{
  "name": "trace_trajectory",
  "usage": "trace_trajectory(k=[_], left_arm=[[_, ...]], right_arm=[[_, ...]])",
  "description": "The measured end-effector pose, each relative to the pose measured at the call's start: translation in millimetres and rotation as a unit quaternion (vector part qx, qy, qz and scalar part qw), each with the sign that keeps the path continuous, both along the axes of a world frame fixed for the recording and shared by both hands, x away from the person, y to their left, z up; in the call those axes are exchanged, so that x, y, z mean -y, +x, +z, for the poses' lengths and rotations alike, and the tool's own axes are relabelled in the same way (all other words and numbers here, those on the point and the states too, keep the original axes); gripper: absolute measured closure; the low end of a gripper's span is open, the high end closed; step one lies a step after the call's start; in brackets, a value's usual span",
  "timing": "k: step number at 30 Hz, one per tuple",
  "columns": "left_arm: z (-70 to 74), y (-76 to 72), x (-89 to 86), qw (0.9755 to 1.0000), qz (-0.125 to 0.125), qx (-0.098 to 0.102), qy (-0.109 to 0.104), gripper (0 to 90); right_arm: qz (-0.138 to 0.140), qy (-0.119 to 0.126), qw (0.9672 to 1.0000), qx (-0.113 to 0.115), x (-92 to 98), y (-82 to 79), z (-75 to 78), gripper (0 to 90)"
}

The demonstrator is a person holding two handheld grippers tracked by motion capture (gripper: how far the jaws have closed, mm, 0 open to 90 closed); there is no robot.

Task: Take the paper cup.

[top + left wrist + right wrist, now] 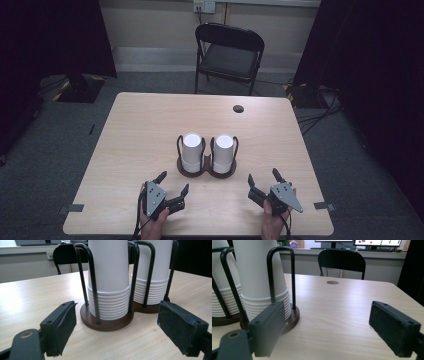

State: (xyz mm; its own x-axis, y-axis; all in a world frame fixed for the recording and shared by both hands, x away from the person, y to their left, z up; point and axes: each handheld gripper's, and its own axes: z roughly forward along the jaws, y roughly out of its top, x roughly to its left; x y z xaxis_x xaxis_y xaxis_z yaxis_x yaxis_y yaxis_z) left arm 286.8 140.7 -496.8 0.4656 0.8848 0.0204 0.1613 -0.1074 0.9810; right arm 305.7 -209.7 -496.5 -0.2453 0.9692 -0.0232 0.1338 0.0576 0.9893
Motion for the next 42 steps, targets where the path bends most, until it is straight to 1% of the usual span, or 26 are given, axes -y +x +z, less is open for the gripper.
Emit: trace_trajectory(k=[2,4,5,7,8,9,10,11,14,15,16,17,19,21,24,25,27,31,32,33,35,36,37,41,42], left_arm=[[0.1,0.5,0.0,1.0000,0.004,-0.004,0.000,15.6],[0.8,3.9,0.2,0.9998,-0.002,-0.019,0.003,15.9],[0.9,4.7,0.6,0.9997,-0.006,-0.022,0.005,16.1],[1.1,5.2,1.0,0.9996,-0.008,-0.025,0.009,16.2],[1.1,5.3,1.3,0.9996,-0.009,-0.026,0.010,16.2],[1.3,5.0,0.2,0.9995,-0.017,-0.025,0.009,16.2],[1.9,4.8,-0.9,0.9995,-0.020,-0.026,0.005,16.2],[1.9,4.8,-0.9,0.9995,-0.020,-0.026,0.005,16.0],[3.6,4.3,-6.2,0.9990,-0.037,-0.021,-0.014,15.6],[4.0,4.4,-6.5,0.9990,-0.036,-0.024,-0.014,15.6],[4.2,5.4,-5.8,0.9989,-0.034,-0.031,-0.011,15.6],[4.2,5.4,-5.8,0.9989,-0.034,-0.031,-0.011,15.6],[5.0,5.6,-5.5,0.9985,-0.038,-0.037,-0.015,15.5],[5.7,5.8,-4.9,0.9977,-0.044,-0.048,-0.018,15.9],[6.8,5.9,-3.4,0.9967,-0.055,-0.053,-0.026,17.4],[7.5,5.8,-3.1,0.9966,-0.060,-0.051,-0.025,17.4],[12.3,4.6,-0.1,0.9968,-0.067,-0.037,-0.023,17.4],[20.0,7.1,4.5,0.9968,-0.067,-0.034,-0.025,18.1],[20.0,7.1,4.5,0.9968,-0.067,-0.034,-0.025,18.5],[22.6,8.7,7.1,0.9972,-0.066,-0.029,-0.022,18.7],[24.7,10.7,9.0,0.9962,-0.073,-0.032,-0.035,18.6],[24.7,10.7,9.0,0.9962,-0.073,-0.032,-0.035,18.9],[25.7,11.4,9.7,0.9959,-0.079,-0.029,-0.035,18.9],[29.7,13.5,15.7,0.9959,-0.082,-0.026,-0.028,22.2],[30.4,14.1,16.8,0.9960,-0.082,-0.020,-0.028,23.4]], right_arm=[[0.002,0.000,1.0000,-0.001,-0.3,-0.2,0.1,13.2],[0.004,0.004,1.0000,-0.004,-0.5,-1.8,0.2,13.4],[0.007,0.005,1.0000,-0.004,-0.3,-2.1,0.2,13.4],[0.011,0.006,0.9999,-0.006,-0.2,-2.0,0.3,13.3],[0.009,0.004,0.9999,-0.008,-0.6,-2.1,0.4,13.3],[0.009,0.003,0.9999,-0.007,-0.8,-2.1,0.4,13.3],[0.010,0.003,0.9999,-0.008,-0.9,-2.1,0.4,13.3],[0.009,0.003,0.9999,-0.009,-1.1,-2.1,0.5,13.3],[0.004,0.003,0.9999,-0.010,-1.3,-1.9,0.5,13.4],[-0.001,0.003,0.9999,-0.012,-1.7,-1.7,0.6,13.5],[-0.002,0.002,0.9999,-0.013,-2.0,-1.4,0.7,13.5],[-0.002,0.002,0.9999,-0.013,-2.0,-1.4,0.7,13.5],[-0.004,0.004,0.9999,-0.014,-1.8,-1.4,0.7,13.7],[0.000,0.005,0.9999,-0.014,-1.4,-1.3,0.6,13.7],[0.003,0.001,0.9998,-0.017,-1.6,-0.5,0.9,14.6],[0.004,-0.003,0.9997,-0.024,-2.7,0.5,1.2,15.3],[0.010,-0.005,0.9996,-0.026,-3.1,0.9,1.3,15.4],[0.015,-0.004,0.9995,-0.028,-2.8,1.1,1.4,15.4],[0.015,-0.004,0.9995,-0.028,-2.8,1.1,1.4,15.4],[0.017,-0.004,0.9994,-0.029,-2.7,1.2,1.3,15.4],[0.016,-0.005,0.9995,-0.028,-2.9,1.1,1.4,15.4],[0.017,-0.005,0.9994,-0.029,-3.0,1.1,1.4,15.4],[0.017,-0.005,0.9994,-0.029,-3.0,1.1,1.4,15.4],[0.019,-0.005,0.9994,-0.030,-2.8,1.5,1.4,15.5],[0.019,-0.005,0.9994,-0.030,-2.8,1.3,1.4,15.5]])
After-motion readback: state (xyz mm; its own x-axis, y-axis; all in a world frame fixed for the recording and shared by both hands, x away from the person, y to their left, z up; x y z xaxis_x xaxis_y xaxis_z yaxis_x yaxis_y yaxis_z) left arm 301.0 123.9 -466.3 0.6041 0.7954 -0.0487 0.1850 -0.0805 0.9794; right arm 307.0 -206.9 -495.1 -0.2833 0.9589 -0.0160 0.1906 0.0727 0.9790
